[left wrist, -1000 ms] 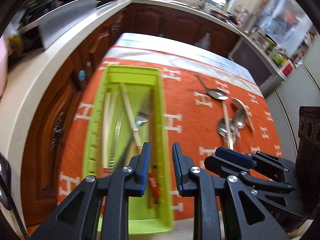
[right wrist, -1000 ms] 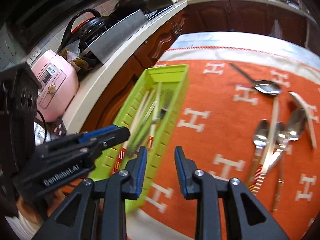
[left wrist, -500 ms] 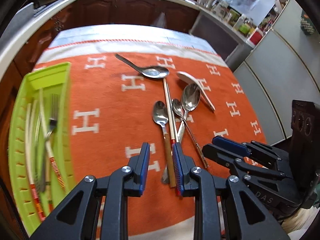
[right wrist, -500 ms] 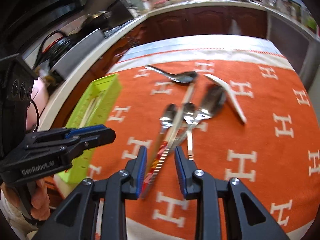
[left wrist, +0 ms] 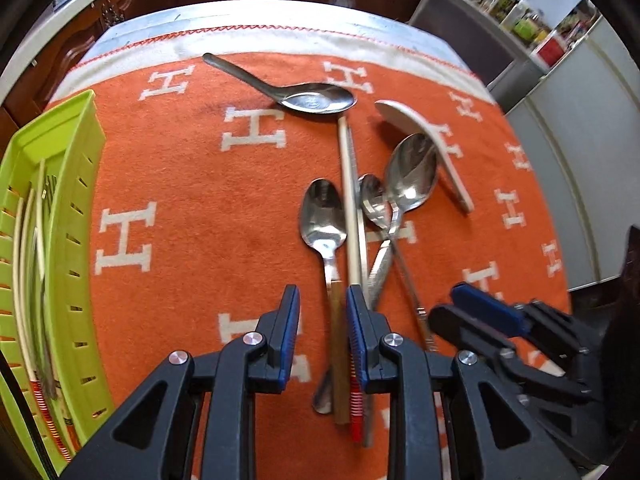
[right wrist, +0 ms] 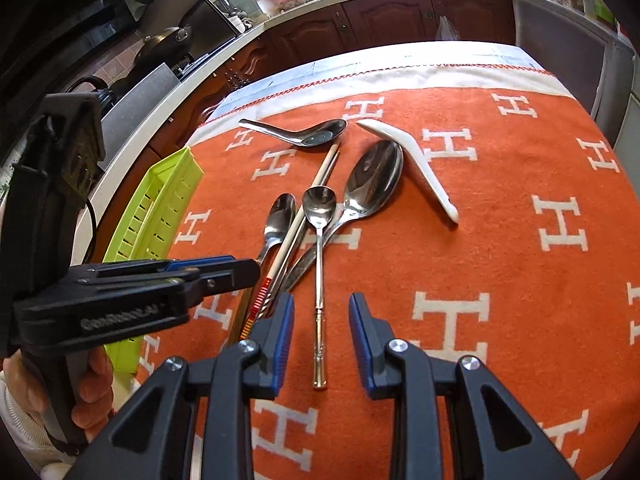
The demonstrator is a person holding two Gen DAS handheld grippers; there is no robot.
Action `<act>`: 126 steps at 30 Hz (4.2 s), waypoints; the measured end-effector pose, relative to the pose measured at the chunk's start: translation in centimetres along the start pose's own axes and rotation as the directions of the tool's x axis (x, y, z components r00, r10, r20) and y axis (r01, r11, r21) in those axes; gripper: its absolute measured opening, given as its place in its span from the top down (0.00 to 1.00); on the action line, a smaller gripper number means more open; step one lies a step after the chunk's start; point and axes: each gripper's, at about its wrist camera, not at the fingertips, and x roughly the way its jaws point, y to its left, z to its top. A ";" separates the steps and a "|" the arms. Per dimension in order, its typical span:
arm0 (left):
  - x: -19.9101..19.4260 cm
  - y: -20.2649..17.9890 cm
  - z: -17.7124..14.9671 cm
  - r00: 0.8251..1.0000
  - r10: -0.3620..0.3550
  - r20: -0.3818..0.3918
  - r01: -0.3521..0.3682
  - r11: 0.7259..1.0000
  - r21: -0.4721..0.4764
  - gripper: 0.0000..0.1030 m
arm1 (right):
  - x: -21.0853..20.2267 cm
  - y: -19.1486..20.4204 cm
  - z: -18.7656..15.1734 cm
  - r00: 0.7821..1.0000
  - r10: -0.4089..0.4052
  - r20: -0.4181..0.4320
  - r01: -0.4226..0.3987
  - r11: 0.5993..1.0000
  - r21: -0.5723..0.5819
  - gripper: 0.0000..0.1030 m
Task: Organize utensils
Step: 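Grasp a wooden-handled spoon with left tool while right tool grasps a gold-handled spoon, then carry the spoons into the green tray and open both tools, then grasp a red-striped chopstick with left tool while right tool reaches for a metal chopstick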
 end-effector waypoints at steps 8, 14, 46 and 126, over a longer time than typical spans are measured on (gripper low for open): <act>0.4 -0.3 0.1 0.995 0.100 0.018 -0.100 0.995 0.022 0.79 | 0.6 0.0 -0.1 1.000 -0.009 -0.001 0.009 1.000 -0.019 0.73; 1.1 -1.7 0.5 0.985 0.166 0.051 -0.170 0.982 0.086 0.79 | 1.4 0.3 0.1 1.000 -0.029 0.004 0.029 0.999 -0.034 0.73; -6.2 3.3 -0.7 0.975 -0.030 0.218 0.044 0.997 -0.059 0.96 | 0.4 3.5 1.2 0.998 -0.056 0.014 0.058 0.990 -0.125 0.97; -3.3 -0.1 -1.2 0.996 0.017 0.088 -0.024 0.997 0.075 0.55 | -1.9 -0.1 1.3 0.995 -0.069 0.067 0.067 0.997 0.044 0.94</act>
